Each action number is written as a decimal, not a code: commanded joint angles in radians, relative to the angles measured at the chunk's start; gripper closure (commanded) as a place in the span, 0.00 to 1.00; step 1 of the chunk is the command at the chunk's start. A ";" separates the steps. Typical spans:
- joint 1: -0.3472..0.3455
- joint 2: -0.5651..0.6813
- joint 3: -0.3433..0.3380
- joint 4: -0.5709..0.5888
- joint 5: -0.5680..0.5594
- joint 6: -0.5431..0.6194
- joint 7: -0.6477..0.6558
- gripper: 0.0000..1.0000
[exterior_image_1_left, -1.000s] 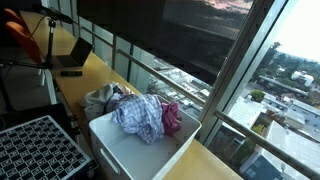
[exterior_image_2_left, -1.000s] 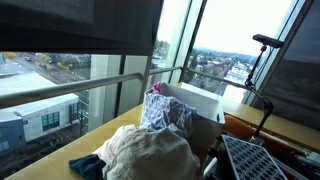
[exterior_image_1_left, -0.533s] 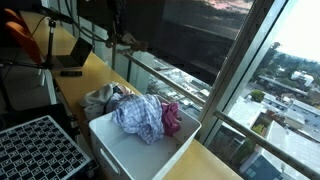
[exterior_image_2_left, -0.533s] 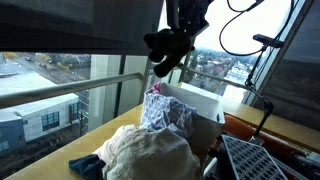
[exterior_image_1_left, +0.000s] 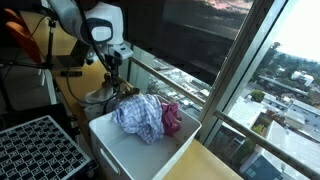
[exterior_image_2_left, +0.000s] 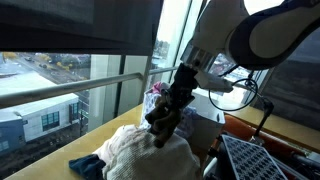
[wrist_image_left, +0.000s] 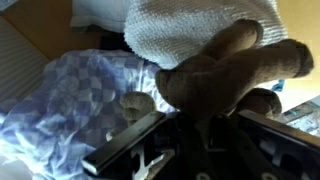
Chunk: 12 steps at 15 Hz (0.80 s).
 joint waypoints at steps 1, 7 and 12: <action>0.000 0.030 -0.042 -0.008 0.024 0.121 -0.093 0.63; -0.043 -0.127 -0.062 -0.008 0.129 -0.018 -0.250 0.26; -0.118 -0.286 -0.126 0.094 0.116 -0.279 -0.350 0.00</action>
